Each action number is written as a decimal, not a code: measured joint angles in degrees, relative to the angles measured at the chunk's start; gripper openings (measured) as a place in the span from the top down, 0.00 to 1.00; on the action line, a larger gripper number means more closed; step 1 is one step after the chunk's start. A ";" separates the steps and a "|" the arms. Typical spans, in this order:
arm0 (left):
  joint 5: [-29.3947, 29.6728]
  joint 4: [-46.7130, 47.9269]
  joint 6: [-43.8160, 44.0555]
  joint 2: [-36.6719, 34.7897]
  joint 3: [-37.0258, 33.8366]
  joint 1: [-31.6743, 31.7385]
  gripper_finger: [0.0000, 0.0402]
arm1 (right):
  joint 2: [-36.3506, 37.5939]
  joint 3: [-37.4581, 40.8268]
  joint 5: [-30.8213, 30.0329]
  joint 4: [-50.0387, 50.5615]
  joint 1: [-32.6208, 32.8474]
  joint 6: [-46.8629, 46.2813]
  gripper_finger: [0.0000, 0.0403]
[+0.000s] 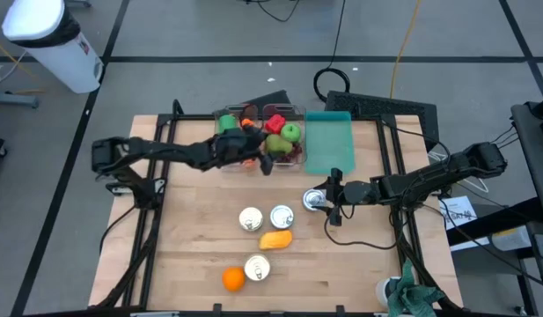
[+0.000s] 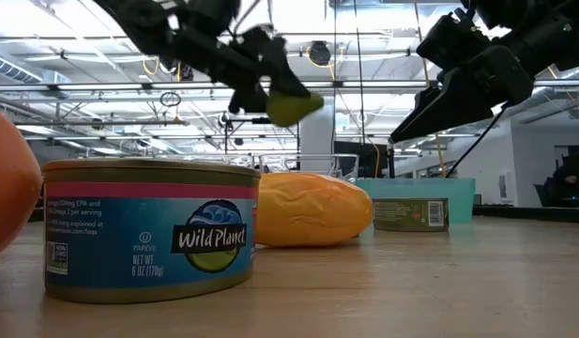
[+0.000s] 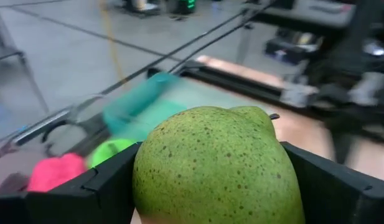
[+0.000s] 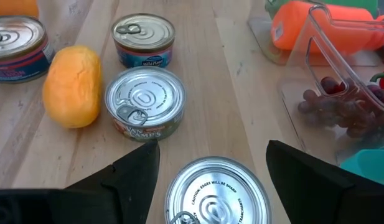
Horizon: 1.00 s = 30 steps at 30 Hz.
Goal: Pick & Place Food Item
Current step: Put the pear into the right transparent bin
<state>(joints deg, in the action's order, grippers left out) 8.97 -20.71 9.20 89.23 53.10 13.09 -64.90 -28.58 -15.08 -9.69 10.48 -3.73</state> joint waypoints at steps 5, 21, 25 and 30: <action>0.11 -0.32 -0.24 6.65 2.00 3.75 0.14 | 0.00 0.00 0.01 -0.53 0.00 -0.01 0.31; 0.10 -0.52 4.84 13.57 4.39 7.51 0.08 | 0.00 0.00 0.14 -0.38 0.00 0.35 0.31; 0.05 -0.54 4.87 13.55 4.39 7.28 0.08 | 0.00 0.00 0.16 -0.38 0.00 0.35 0.31; -2.33 -0.57 4.41 13.55 4.39 6.54 0.07 | 0.00 0.00 0.18 -0.35 0.02 0.35 0.31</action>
<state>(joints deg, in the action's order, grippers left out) 6.64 -21.28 13.61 102.78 57.49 19.62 -64.90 -28.58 -14.90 -10.04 10.50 -3.38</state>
